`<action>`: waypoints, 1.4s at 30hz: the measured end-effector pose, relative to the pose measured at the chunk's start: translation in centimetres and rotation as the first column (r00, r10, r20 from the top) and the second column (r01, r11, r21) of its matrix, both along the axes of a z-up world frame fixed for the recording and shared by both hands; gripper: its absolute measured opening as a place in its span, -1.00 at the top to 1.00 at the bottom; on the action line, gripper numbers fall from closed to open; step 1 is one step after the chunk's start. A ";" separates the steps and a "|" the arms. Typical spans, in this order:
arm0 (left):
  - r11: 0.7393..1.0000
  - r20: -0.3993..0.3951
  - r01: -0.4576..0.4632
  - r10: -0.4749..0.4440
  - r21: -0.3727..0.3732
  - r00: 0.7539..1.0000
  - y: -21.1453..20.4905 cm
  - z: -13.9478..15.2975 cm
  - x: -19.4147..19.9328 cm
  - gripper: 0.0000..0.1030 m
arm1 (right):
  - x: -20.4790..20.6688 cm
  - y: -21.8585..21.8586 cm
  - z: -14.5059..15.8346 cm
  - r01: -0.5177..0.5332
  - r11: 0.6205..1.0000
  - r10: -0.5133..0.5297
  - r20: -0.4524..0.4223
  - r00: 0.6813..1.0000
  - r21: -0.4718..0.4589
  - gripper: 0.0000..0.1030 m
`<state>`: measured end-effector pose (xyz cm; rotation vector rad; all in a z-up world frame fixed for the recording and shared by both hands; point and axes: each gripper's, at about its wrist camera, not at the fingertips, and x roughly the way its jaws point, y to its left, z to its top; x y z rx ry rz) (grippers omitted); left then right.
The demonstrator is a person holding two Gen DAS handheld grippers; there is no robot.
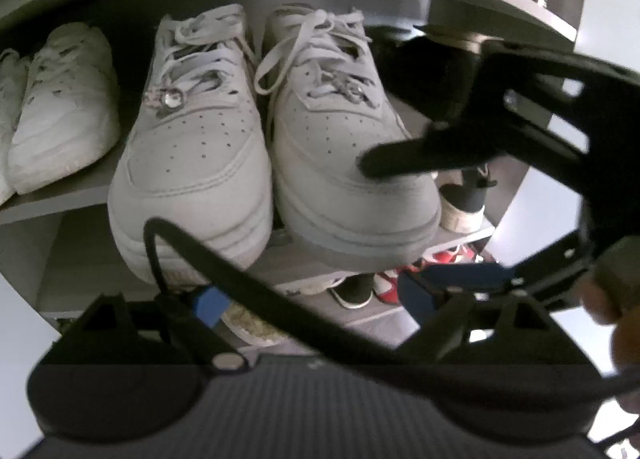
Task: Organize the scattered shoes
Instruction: 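Push the sneakers deeper onto the shelf with the right gripper, withdraw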
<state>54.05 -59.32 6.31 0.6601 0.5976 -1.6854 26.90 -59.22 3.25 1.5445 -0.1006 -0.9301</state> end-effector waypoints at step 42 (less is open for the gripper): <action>0.973 0.126 0.190 -0.206 0.128 0.970 4.7 0.6 0.6 -0.83 | 6.2 3.2 1.8 0.118 0.985 -0.148 -0.264 0.953 -0.129 -0.68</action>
